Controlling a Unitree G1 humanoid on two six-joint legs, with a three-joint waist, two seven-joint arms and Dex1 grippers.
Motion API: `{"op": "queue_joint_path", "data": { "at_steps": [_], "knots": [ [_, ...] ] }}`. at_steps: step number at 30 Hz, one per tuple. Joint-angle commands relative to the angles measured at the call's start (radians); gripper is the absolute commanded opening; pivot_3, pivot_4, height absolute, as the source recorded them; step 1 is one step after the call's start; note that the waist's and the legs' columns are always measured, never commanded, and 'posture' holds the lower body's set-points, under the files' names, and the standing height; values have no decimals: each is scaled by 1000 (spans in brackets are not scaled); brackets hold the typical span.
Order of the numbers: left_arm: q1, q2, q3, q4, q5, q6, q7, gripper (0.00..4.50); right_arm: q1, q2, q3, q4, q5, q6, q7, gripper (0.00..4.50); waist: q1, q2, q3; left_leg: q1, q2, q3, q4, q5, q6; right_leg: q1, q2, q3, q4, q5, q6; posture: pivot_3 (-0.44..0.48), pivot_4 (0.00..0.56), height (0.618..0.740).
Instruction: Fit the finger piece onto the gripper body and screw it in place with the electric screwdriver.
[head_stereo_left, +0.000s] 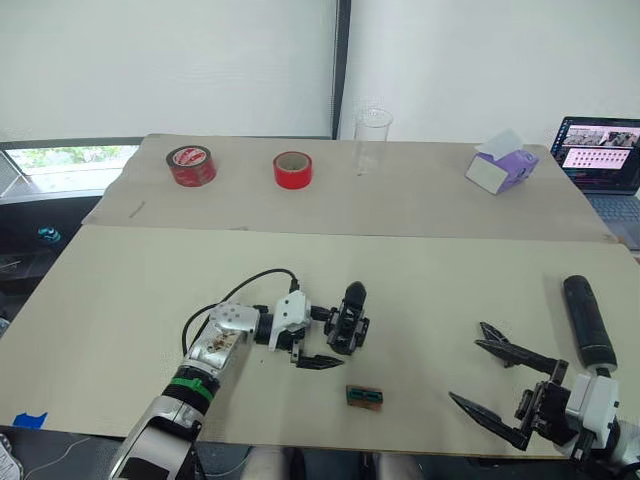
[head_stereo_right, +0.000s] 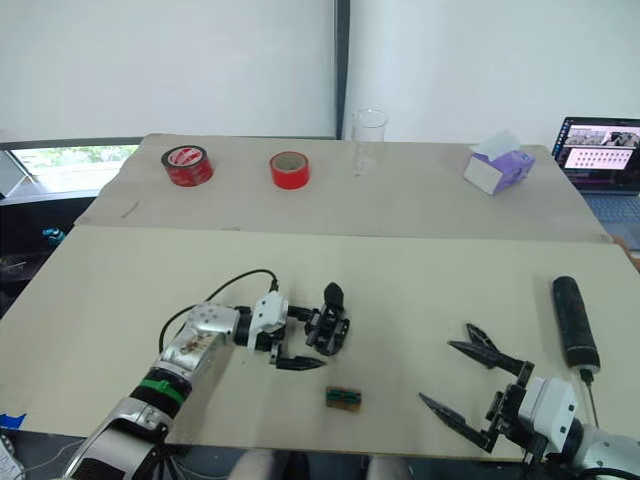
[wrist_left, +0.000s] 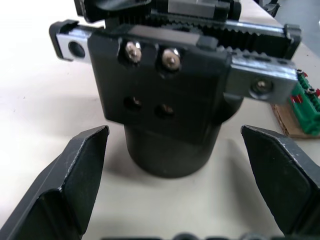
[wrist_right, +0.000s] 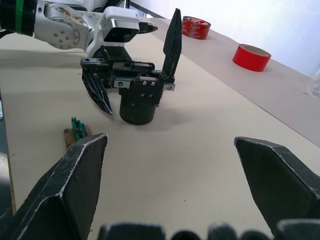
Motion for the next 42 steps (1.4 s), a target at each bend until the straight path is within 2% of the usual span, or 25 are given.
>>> {"op": "queue_joint_path", "data": {
  "at_steps": [1, 2, 4, 5, 14, 23, 27, 28, 31, 35, 38, 40, 42],
  "knots": [
    [-6, -22, -21, 30, 18, -9, -8, 3934, 17, -3, -30, -37, 16, -1, -10, 4500, 0, 0, 0, 0, 0, 0, 0, 0, 0, 0, 0, 0, 0, 0, 0, 0, 150, 740],
    [-1, -24, -18, 19, 11, 3, -10, 3696, 21, -2, -31, -39, 15, -2, -12, 4500, 0, 0, 0, 0, 0, 0, 0, 0, 0, 0, 0, 0, 0, 0, 0, 0, 150, 740],
    [21, -25, -8, -27, -1, 40, 9, 2649, 31, 1, -33, -42, 15, -5, -17, 4500, -1, 0, 0, 0, 0, 0, 0, 0, 1, 0, 0, 0, 0, 0, 0, 0, 150, 740],
    [33, -24, -3, -52, -1, 56, 27, 2270, 37, 3, -33, -44, 14, -7, -19, 4500, -2, 0, 0, 0, 0, 0, 0, 0, 1, 0, 0, 0, 0, 0, 0, 0, 150, 740],
    [124, -42, -15, -220, 35, 140, 174, 2263, 53, 25, -8, -53, -5, -18, -35, 4500, -1, 0, 0, 0, 0, 0, 0, -1, 1, 0, -1, 0, 0, -1, 1, 0, 150, 740],
    [109, -13, -12, -183, 62, 124, 188, 2263, 39, 23, -12, -47, -2, -12, -31, 4500, 0, 0, 0, 0, 0, 0, 0, -1, 1, 0, -1, 0, 0, -1, 1, 0, 150, 740],
    [124, 38, 19, -183, 44, 89, 157, 4246, 62, 22, -52, -70, 20, 3, -47, 4500, -5, 0, 0, 0, 0, 0, 0, -1, 1, 0, -1, 0, 0, -1, 1, 0, 150, 740],
    [132, 57, 34, -187, 32, 82, 145, 4429, 77, 21, -67, -81, 29, 13, -53, 4500, -8, 0, 0, 0, 0, 0, 0, -1, 1, -1, 0, 0, 0, -1, 1, 0, 150, 740],
    [166, 127, 89, -191, -21, 61, 99, 4429, 134, 31, -118, -99, 33, 15, -67, 4500, -21, 1, -1, 0, 2, 0, -1, 0, 0, -1, 1, 1, 1, -1, 1, 0, 150, 740],
    [239, 241, 196, -238, -142, 53, -1, 4429, 257, 115, -196, -124, 9, -5, -129, 4500, -30, 1, -1, 2, 5, 0, -7, 0, -8, -3, 1, 0, 1, -3, -3, 0, 150, 740],
    [264, 291, 262, -354, -255, 173, -14, 4429, 337, 180, -219, -159, -64, 30, -221, 4500, -27, 1, 0, 2, 5, 0, -8, 0, -12, -4, 0, 0, 1, -4, -4, 0, 150, 740],
    [274, 330, 285, -449, -328, 276, -27, 4429, 380, 205, -233, -205, -138, 147, -332, 4500, -22, 2, 0, 1, 5, -1, -8, -1, -14, -6, -2, 0, 0, -4, -4, 0, 150, 740],
    [274, 380, 299, -544, -394, 382, -42, 4429, 389, 225, -223, -280, -129, 254, -424, 4500, -22, 1, 1, 1, 5, 0, -8, -2, -15, -8, -3, 1, -1, -4, -4, 0, 150, 740]
  ]
}}
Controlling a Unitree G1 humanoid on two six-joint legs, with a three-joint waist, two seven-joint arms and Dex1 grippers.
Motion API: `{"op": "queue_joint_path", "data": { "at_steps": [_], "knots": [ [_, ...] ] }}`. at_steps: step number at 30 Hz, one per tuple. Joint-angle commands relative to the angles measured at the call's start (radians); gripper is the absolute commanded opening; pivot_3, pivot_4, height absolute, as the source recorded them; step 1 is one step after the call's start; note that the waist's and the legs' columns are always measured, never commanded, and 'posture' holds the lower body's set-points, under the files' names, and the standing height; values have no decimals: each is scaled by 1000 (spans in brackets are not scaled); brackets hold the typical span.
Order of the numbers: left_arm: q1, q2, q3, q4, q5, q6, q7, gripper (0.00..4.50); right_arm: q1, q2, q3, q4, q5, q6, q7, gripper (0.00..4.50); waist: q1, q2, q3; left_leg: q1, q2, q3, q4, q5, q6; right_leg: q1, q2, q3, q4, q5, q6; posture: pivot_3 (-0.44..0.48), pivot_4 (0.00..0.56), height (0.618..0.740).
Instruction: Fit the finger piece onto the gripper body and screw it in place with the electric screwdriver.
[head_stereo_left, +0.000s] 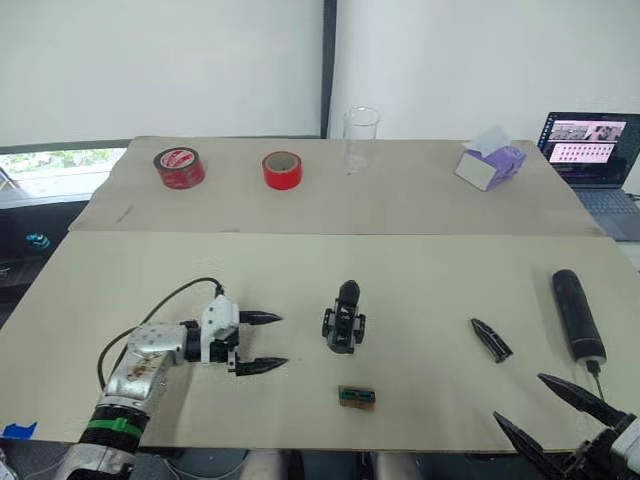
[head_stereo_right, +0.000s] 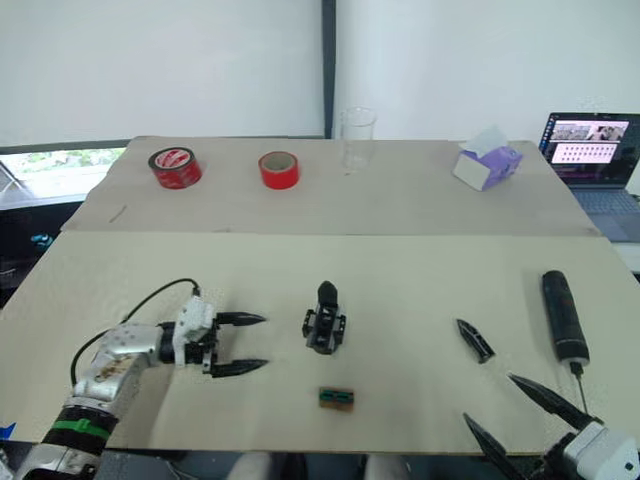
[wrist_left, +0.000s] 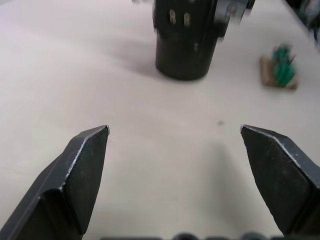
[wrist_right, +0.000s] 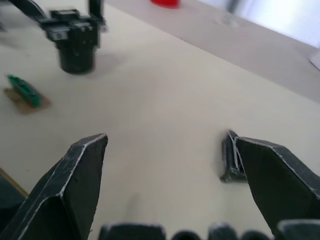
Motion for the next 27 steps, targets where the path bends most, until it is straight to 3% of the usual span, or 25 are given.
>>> {"op": "queue_joint_path", "data": {
  "at_steps": [1, 5, 10, 13, 20, 27],
  "knots": [
    [-10, 66, 41, -176, -126, 158, -24, 4429, 13, 25, -18, -130, -2, 157, -148, 4500, -3, 0, 0, -1, 0, 0, 0, 0, 0, -1, 0, 2, 0, 0, 0, 0, 150, 740],
    [-42, 75, 78, -274, -202, 247, 17, 4429, -54, -65, -27, -255, 76, 359, -216, 4500, -12, 1, 1, -1, -1, 1, -1, 0, 0, -1, 0, 4, 0, 0, 0, 0, 150, 740],
    [-93, 44, 70, -339, -227, 278, 63, 4429, -251, -369, -130, -239, 239, 797, -291, 4500, -13, -1, 2, 0, -2, 2, -1, 1, -1, 4, 7, 4, 2, 0, 0, 0, 150, 740],
    [-120, 23, 67, -371, -266, 333, 95, 4429, -360, -546, -145, -169, 303, 1011, -264, 4500, -8, -3, 3, 0, -4, 1, 0, 5, 6, 5, 8, 4, 2, 1, -1, 0, 150, 740],
    [-135, 2, 43, -405, -262, 351, 117, 4429, -660, -782, 104, 73, 310, 1263, -212, 4500, -5, -5, 4, -3, -5, 0, 0, 6, 9, 5, 13, 5, -1, 1, 0, 0, 150, 740],
    [-136, -9, 38, -427, -258, 351, 131, 4429, -888, -815, 344, 224, 264, 1323, -141, 4500, -8, -6, 5, -3, -5, -1, 0, 6, 10, 5, 13, 4, 0, 4, 6, 0, 150, 740]
  ]
}}
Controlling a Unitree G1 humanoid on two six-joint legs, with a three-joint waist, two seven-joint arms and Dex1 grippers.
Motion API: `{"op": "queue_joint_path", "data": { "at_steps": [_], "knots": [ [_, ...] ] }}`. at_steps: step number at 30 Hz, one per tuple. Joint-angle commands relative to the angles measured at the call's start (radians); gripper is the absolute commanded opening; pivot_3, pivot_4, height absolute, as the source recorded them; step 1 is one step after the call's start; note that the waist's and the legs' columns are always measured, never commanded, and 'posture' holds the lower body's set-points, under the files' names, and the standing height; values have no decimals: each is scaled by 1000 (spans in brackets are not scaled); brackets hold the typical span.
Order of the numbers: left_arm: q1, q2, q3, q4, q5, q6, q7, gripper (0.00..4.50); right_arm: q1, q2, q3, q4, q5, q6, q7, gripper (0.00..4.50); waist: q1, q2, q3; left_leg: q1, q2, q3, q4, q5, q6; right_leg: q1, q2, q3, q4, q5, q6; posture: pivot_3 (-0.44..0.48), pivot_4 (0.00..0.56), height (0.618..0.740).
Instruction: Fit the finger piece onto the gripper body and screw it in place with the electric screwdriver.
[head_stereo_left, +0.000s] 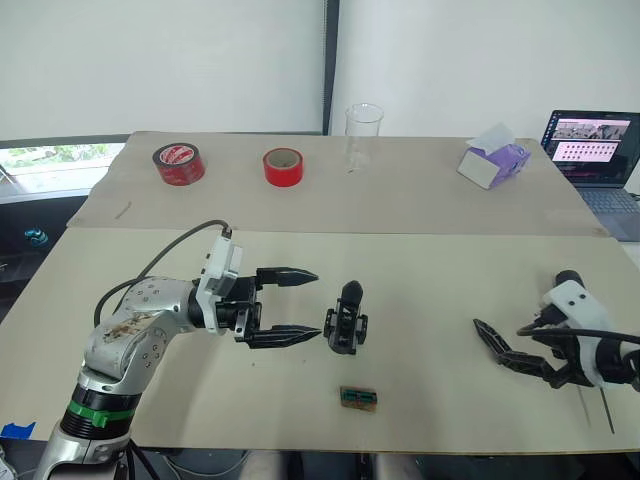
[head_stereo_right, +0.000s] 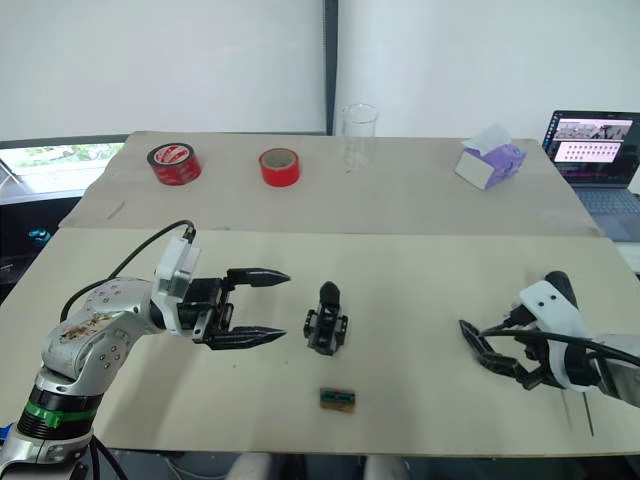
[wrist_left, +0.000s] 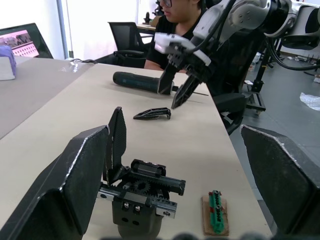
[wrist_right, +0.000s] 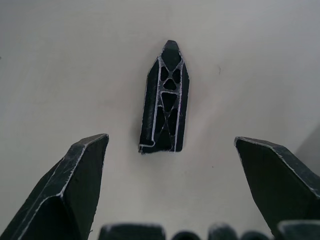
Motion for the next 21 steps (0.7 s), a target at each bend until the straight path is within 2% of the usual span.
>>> {"op": "queue_joint_path", "data": {
  "at_steps": [1, 4, 10, 13, 20, 21],
  "knots": [
    [-12, 0, 6, -39, -10, -7, 3, 4429, -88, -16, 80, 41, -30, 48, 20, 4500, -3, 0, 0, 0, 0, 0, 0, 0, 0, 0, 0, 0, 0, 0, 0, 0, 150, 740],
    [-12, 13, -5, -46, -6, -1, -10, 4429, -133, -35, 182, 91, -102, 28, 42, 4500, -2, 0, 0, 0, 0, 0, 1, 0, -1, 0, 0, 0, 1, 0, 0, 0, 150, 740],
    [-7, 15, -2, -52, -13, -1, -15, 4429, -199, 3, 264, 172, -170, -22, 85, 4500, -5, 0, 0, 0, 1, 0, 3, 1, -1, 1, 0, 0, 1, 0, 0, 0, 150, 740],
    [-5, 15, -1, -50, -11, -6, -18, 4500, -217, 22, 286, 189, -196, -44, 100, 3670, -6, -4, -2, 1, 1, 0, 4, 1, -1, 1, 0, 0, 1, 1, 1, 0, 150, 740],
    [-3, 12, -1, -42, -7, -14, -29, 4500, -236, 34, 316, 194, -242, -77, 163, 1200, -6, -7, -4, 1, 2, 0, 4, 1, -2, 1, 1, 0, 1, 1, 0, 0, 150, 740],
    [-5, 11, -1, -40, -6, -15, -30, 4500, -237, 34, 317, 195, -247, -80, 170, 1092, -6, -7, -4, 1, 2, 0, 4, 2, -4, 1, 1, 0, 1, 1, 0, 0, 150, 740]
  ]
}}
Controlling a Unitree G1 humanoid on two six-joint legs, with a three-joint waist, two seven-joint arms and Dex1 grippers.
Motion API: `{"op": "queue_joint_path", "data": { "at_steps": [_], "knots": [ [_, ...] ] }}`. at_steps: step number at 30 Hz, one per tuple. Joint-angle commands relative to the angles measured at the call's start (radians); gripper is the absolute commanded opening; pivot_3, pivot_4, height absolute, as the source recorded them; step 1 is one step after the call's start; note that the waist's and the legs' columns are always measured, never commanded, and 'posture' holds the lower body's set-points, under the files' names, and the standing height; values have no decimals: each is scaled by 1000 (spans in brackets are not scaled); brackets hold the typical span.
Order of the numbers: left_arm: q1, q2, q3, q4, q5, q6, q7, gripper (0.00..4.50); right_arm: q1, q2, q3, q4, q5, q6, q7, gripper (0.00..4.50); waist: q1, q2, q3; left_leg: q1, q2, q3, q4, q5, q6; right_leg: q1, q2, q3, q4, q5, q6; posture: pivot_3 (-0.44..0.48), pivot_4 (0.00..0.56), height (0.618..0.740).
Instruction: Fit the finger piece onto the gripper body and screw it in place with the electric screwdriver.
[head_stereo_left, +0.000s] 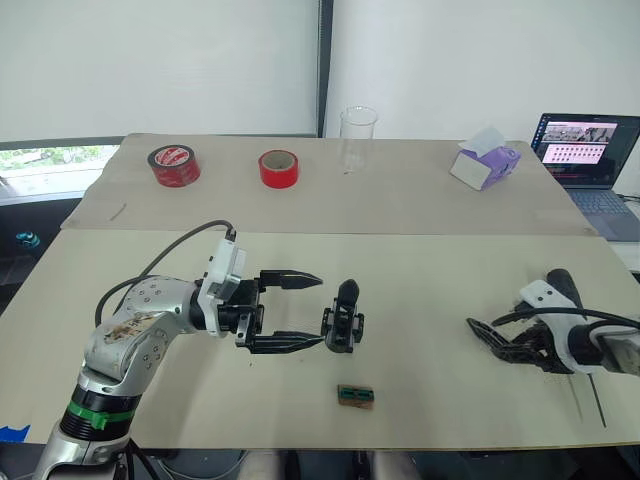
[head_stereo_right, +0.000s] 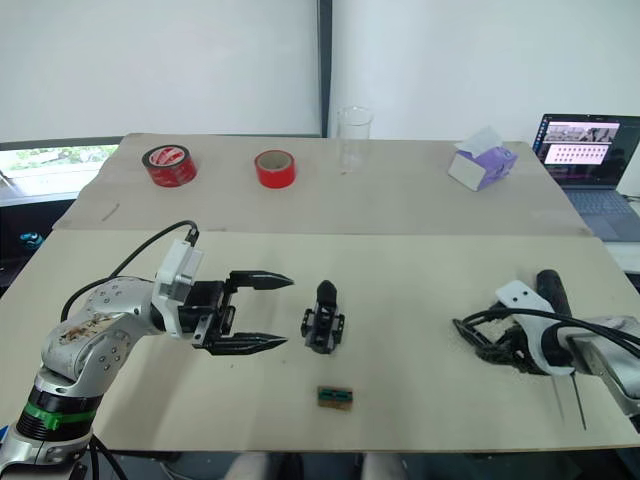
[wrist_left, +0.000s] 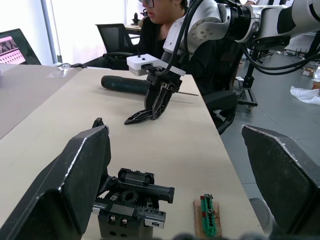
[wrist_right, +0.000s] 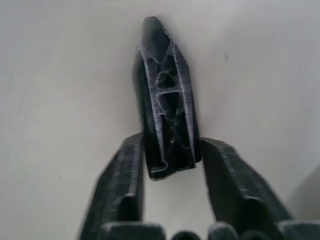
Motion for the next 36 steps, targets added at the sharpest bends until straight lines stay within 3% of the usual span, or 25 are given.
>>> {"op": "queue_joint_path", "data": {
  "at_steps": [1, 5, 10, 13, 16, 21, 28, 35, 36],
  "knots": [
    [-6, 4, 8, -17, -6, -17, -9, 4500, 1, 11, 30, 11, -27, -23, 34, 1097, 0, 0, 0, 0, 0, 0, 0, 1, -2, 0, 0, 0, 0, 0, 0, 0, 150, 740],
    [-4, -5, 16, -13, -8, -17, 5, 4500, 34, -2, -12, 8, -55, -104, 71, 1097, 1, 0, 0, 0, 0, 0, 0, 1, -2, 0, 0, 0, 0, 0, 0, 0, 150, 740],
    [-42, -86, 104, -3, -97, 71, 207, 4500, 60, 93, -225, -92, -80, -382, 30, 1097, 1, 0, 0, -1, 0, 0, -1, 1, -2, -1, 0, 1, 1, 1, 1, 0, 150, 740],
    [-91, -155, 150, 5, -172, 158, 388, 4500, -1, 233, -301, -247, -72, -478, -95, 1097, 2, 0, 1, 0, 1, 0, -2, 5, -8, -1, 2, 1, 1, 1, 1, 0, 150, 740],
    [-162, -253, 158, 8, -208, 223, 580, 4500, -93, 386, -234, -411, -140, -519, -265, 1097, 2, -1, 1, 0, 3, -2, -2, 6, -11, -1, 5, 2, 2, 1, 1, 0, 150, 740],
    [-268, -396, 112, 58, -174, 216, 716, 4500, -254, 528, -27, -495, -328, -544, -425, 1097, 4, -1, 1, 0, 2, -2, -4, 8, -13, -1, 7, 3, 2, 1, 1, 0, 150, 740],
    [-325, -575, 104, 101, -190, 189, 825, 4500, -313, 617, 120, -530, -445, -546, -451, 1097, 1, -1, 1, -2, -1, -2, -3, 9, -11, -1, 7, 5, 1, 1, 0, 0, 150, 740],
    [-288, -666, 99, 52, -216, 186, 893, 4500, -287, 639, 128, -535, -476, -556, -436, 1097, -1, -1, 1, -1, 0, -2, -3, 10, -12, -1, 8, 5, 2, 1, 0, 0, 150, 740],
    [-284, -669, 101, 48, -217, 185, 903, 4243, -285, 640, 124, -534, -478, -556, -435, 1097, -1, -1, 1, -1, 0, -2, -3, 10, -12, -1, 8, 5, 2, 1, 0, 0, 150, 740]
  ]
}}
